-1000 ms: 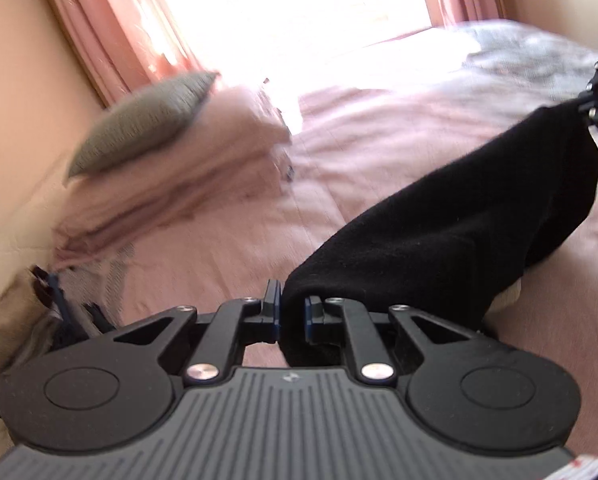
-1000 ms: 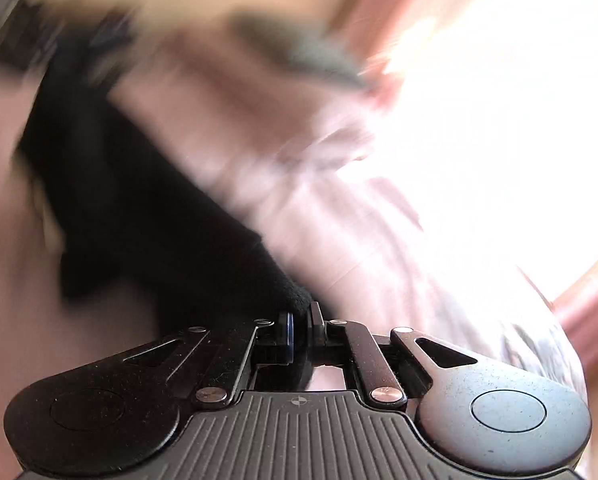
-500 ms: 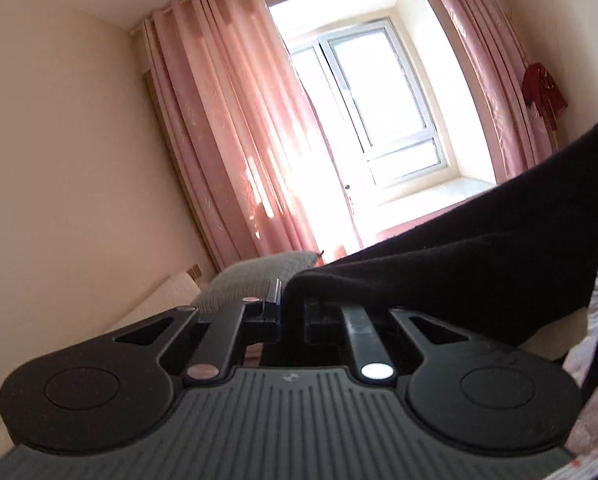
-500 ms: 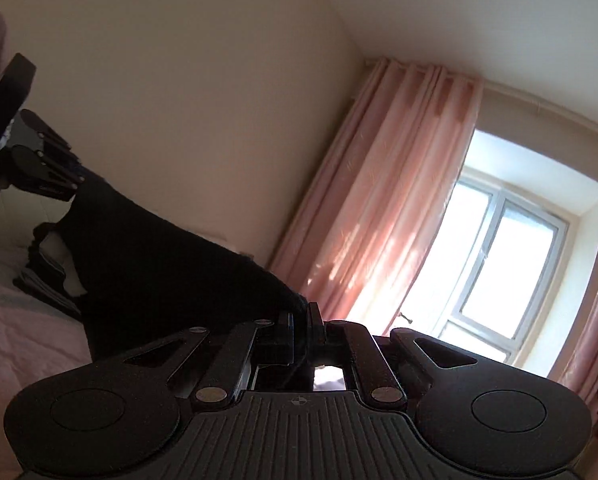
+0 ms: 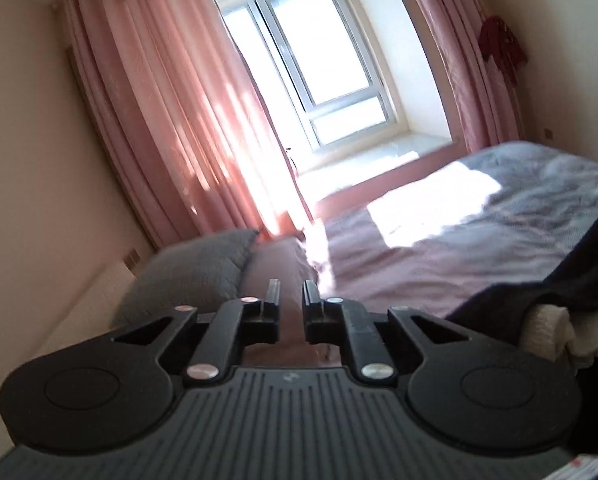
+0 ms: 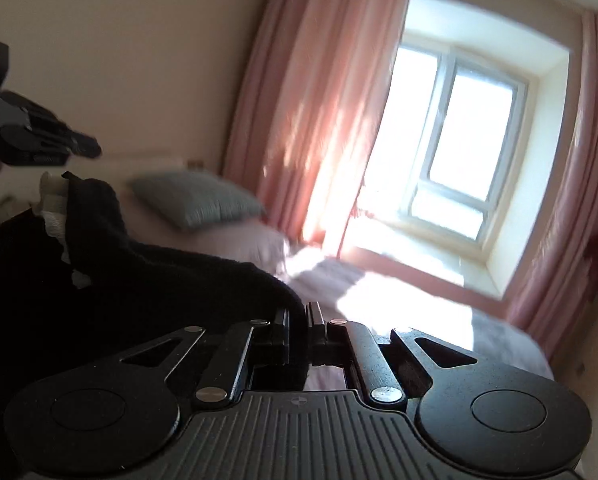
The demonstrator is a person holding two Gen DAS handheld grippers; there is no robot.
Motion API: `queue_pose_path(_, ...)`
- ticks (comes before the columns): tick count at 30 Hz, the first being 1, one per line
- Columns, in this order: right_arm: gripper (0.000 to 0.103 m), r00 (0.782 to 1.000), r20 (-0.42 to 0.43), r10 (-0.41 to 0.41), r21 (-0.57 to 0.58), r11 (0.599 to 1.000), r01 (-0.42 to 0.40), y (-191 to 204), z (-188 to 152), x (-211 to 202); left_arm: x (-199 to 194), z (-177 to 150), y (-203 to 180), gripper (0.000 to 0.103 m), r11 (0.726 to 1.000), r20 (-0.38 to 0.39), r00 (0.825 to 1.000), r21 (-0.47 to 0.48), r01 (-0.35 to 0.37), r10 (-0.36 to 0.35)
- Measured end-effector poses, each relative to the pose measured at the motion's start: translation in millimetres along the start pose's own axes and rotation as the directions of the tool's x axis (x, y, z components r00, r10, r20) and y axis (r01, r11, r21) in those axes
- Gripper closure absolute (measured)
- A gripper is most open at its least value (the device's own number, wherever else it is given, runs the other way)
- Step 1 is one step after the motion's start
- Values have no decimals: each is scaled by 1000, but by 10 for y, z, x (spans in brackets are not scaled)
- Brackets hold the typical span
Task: Fold clothes
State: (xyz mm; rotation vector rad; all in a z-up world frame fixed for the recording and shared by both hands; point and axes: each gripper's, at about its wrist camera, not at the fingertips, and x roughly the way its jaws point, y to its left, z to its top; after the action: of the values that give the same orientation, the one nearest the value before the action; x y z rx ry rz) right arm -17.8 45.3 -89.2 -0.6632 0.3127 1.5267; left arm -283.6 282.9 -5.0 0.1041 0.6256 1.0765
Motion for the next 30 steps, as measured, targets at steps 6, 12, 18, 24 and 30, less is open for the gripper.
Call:
queue_pose_path(6, 71, 950, -313, 13, 210, 976, 56, -36, -723, 916, 1073, -1153, 85, 68, 988, -352, 928, -130, 78, -120)
queue_pose_path(12, 64, 886, -461, 49, 236, 969, 69, 89, -914, 1434, 1120, -2234, -69, 59, 944, -496, 805, -218, 248, -326)
queue_pose_path(18, 58, 879, -477, 20, 275, 953, 128, -65, -1109, 1844, 1383, -2657, -451, 38, 862, -486, 716, -355, 363, -502)
queue_pose_path(24, 53, 902, -425, 73, 387, 916, 109, -425, -1170, 2215, 1680, -2862, -745, 48, 832, -497, 676, -420, 361, -544)
queue_pose_path(30, 96, 924, -358, 131, 487, 871, 65, -711, -1269, 2304, 1635, -2873, -673, 103, 858, -467, 742, -425, 288, -481)
